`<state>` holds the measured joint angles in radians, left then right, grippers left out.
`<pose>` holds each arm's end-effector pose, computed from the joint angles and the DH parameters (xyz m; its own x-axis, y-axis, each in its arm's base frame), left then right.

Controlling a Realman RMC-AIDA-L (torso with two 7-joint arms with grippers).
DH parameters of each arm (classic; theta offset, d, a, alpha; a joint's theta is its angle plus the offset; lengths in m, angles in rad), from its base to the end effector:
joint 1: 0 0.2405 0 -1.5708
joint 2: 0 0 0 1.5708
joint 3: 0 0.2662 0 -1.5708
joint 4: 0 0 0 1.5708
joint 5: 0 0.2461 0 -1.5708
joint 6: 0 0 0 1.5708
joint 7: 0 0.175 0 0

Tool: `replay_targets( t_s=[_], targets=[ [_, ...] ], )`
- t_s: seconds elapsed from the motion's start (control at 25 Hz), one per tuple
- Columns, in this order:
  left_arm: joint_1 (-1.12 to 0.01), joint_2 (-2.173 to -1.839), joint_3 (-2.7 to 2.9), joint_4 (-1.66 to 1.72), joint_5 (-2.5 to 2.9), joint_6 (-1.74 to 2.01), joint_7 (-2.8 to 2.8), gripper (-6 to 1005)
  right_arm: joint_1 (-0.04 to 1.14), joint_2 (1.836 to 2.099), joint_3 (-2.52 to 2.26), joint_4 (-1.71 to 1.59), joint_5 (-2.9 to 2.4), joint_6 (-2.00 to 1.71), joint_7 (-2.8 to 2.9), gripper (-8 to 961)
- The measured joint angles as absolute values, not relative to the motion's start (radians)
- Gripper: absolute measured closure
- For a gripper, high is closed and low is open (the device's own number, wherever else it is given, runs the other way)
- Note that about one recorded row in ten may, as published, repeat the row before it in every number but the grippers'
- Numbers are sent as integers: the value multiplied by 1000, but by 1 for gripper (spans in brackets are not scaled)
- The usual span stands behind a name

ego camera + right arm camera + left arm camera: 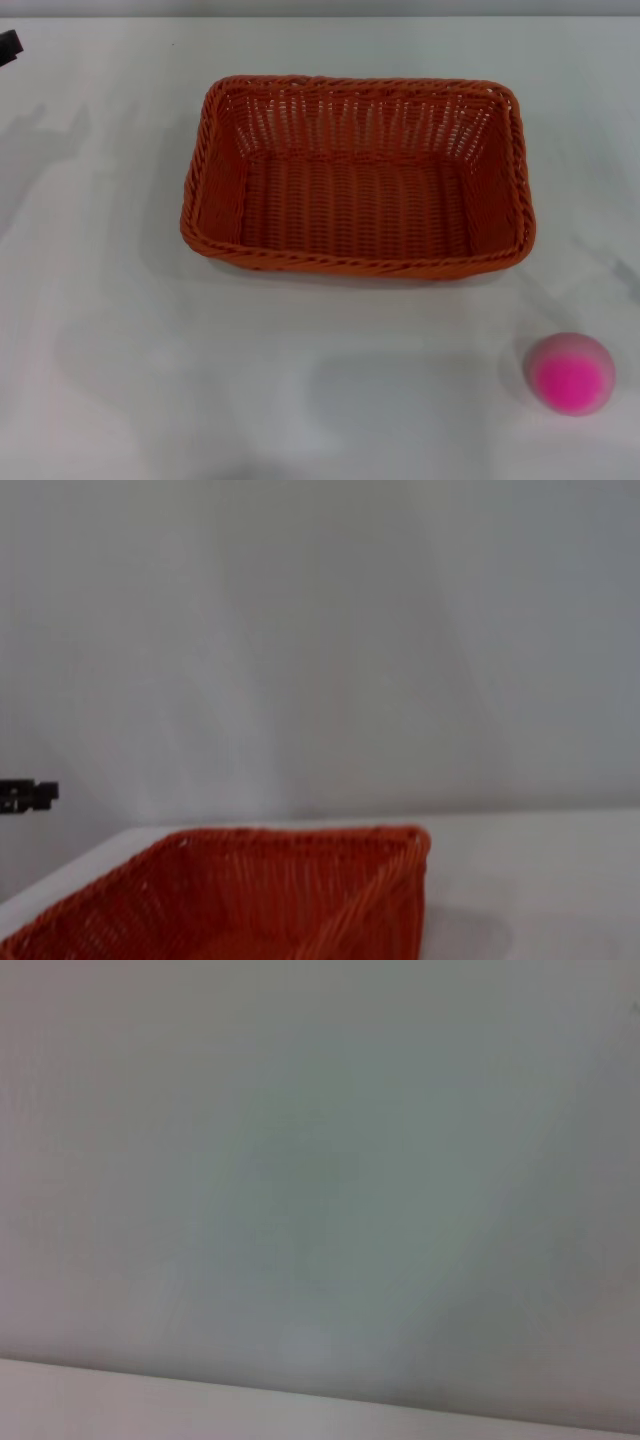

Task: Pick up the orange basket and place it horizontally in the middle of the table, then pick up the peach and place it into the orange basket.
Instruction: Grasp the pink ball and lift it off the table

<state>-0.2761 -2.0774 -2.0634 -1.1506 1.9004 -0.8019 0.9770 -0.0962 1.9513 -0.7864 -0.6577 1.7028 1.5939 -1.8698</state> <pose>-0.3110 0.4389 0.0608 0.5215 0.4794 0.7059 0.8524 -0.2544 -0.4569 0.4311 0.1997 0.0707 0.5371 -0.3624 -0.7617 -0.8045 -0.4917 -0.3334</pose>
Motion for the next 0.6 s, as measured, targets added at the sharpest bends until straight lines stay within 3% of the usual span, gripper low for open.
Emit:
replay_targets(
  t_s=[0.24, 0.6],
  targets=[
    [-279, -2077, -2063, -1138, 1899, -795, 985, 405, -102, 1971, -741, -648, 1600, 1620, -1872, 127],
    [-274, -2077, -2085, -1115, 1897, -792, 986, 406, -111, 1978, -699, -646, 1537, 1641, -1882, 121]
  ],
)
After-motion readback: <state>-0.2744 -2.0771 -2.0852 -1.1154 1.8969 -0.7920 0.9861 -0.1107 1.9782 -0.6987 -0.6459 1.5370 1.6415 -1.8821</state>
